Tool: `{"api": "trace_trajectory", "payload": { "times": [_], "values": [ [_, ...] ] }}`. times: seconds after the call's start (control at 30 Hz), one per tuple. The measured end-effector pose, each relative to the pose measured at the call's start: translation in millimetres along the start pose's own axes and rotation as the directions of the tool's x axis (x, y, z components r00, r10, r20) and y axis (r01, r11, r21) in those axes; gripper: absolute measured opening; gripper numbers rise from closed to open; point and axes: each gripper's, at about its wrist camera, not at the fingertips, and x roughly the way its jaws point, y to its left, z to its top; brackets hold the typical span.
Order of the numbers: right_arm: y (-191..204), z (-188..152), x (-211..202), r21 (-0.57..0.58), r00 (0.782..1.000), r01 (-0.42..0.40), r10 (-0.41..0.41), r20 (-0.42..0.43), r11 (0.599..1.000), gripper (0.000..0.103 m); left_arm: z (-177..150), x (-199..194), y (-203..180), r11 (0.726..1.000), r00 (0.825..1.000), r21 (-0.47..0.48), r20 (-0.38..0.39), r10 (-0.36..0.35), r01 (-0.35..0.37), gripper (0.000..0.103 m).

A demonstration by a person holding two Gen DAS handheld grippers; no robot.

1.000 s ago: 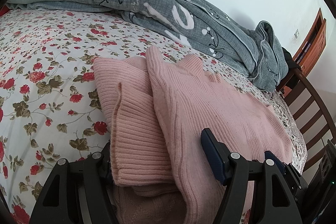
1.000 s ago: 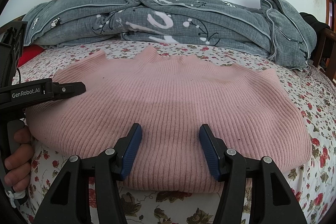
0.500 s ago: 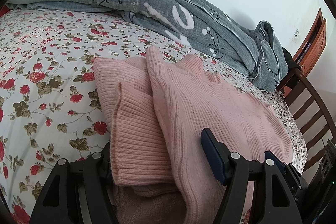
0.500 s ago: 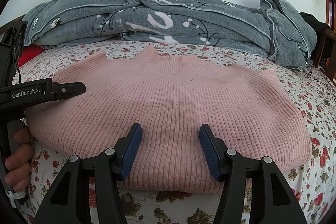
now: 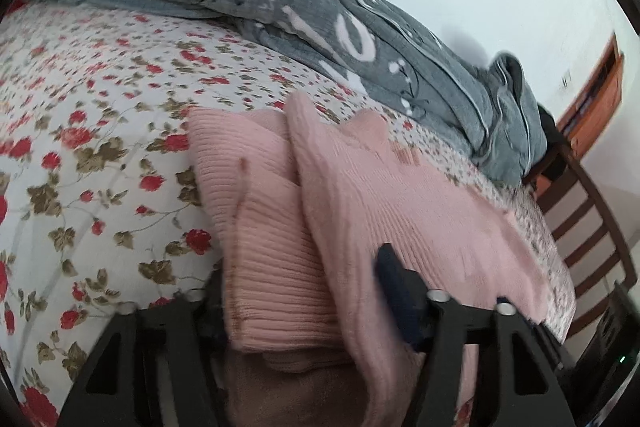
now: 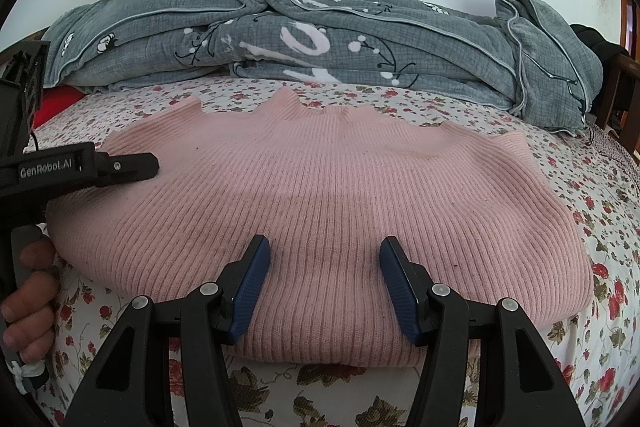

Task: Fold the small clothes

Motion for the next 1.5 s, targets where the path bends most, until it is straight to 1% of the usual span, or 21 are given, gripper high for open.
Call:
{"api": "trace_trajectory", "payload": {
  "times": [0.03,0.1,0.2,0.27,0.4,0.57,0.6,0.67,0.77,0.9,1.07,1.23,1.33,1.4,1.5],
  "values": [
    [0.0,0.0,0.0,0.000,1.000,0.000,0.000,0.000,1.000,0.057,0.6,-0.8,3.9,1.000,1.000,-0.022,0.002,-0.013,0.013,0.049],
    [-0.1,-0.1,0.1,0.000,1.000,0.000,0.000,0.000,1.000,0.057,1.9,-1.4,9.0,0.998,0.999,-0.050,0.004,-0.032,0.032,0.041],
    [0.0,-0.2,0.1,0.000,1.000,0.000,0.000,0.001,1.000,0.057,2.9,-2.8,14.4,0.995,0.998,-0.083,0.008,-0.059,0.060,0.033],
    [0.2,-0.3,0.2,-0.001,1.000,0.001,-0.001,0.001,1.000,0.057,1.8,-2.7,12.8,0.995,0.998,-0.079,0.010,-0.058,0.059,0.032],
    [-0.1,-0.3,0.1,-0.001,1.000,0.000,0.000,0.002,1.000,0.057,1.9,-0.4,9.5,0.997,0.999,-0.067,-0.002,-0.045,0.045,0.032],
    [0.2,-0.2,0.0,0.000,1.000,0.000,0.000,0.002,1.000,0.057,3.7,4.3,10.7,0.996,0.998,-0.067,-0.032,-0.060,0.058,0.034],
    [0.2,-0.2,-0.1,-0.001,1.000,0.000,0.000,0.002,1.000,0.057,4.1,4.9,10.6,0.997,0.998,-0.061,-0.035,-0.058,0.056,0.036],
    [0.4,-0.1,-0.1,-0.001,1.000,0.000,0.000,0.002,1.000,0.057,4.6,7.2,8.9,0.997,0.997,-0.054,-0.042,-0.061,0.059,0.039],
    [0.3,0.0,-0.2,-0.001,1.000,0.000,0.000,0.002,1.000,0.057,5.3,8.9,7.9,0.997,0.997,-0.047,-0.049,-0.065,0.062,0.041],
    [0.5,0.1,-0.3,-0.001,1.000,0.000,0.000,0.002,1.000,0.057,5.7,9.5,9.8,0.996,0.996,-0.054,-0.052,-0.074,0.071,0.041],
    [0.6,0.1,-0.2,-0.001,1.000,0.001,-0.001,0.002,1.000,0.057,5.7,8.8,11.0,0.997,0.996,-0.048,-0.049,-0.069,0.067,0.041],
    [0.8,-0.1,-0.1,-0.001,1.000,0.000,0.000,0.002,1.000,0.057,6.2,8.1,11.5,0.997,0.997,-0.044,-0.042,-0.065,0.063,0.040],
    [0.7,-0.1,-0.1,-0.001,1.000,0.001,-0.001,0.003,1.000,0.057,5.4,6.5,12.0,0.996,0.997,-0.051,-0.036,-0.069,0.067,0.037],
    [0.7,-0.1,0.0,-0.001,1.000,0.001,-0.001,0.003,1.000,0.058,5.5,5.1,15.3,0.994,0.996,-0.070,-0.030,-0.081,0.078,0.033],
    [0.8,-0.2,0.0,-0.001,1.000,0.001,-0.001,0.003,1.000,0.058,4.4,3.0,16.8,0.992,0.995,-0.089,-0.025,-0.097,0.094,0.030]
  ]
}}
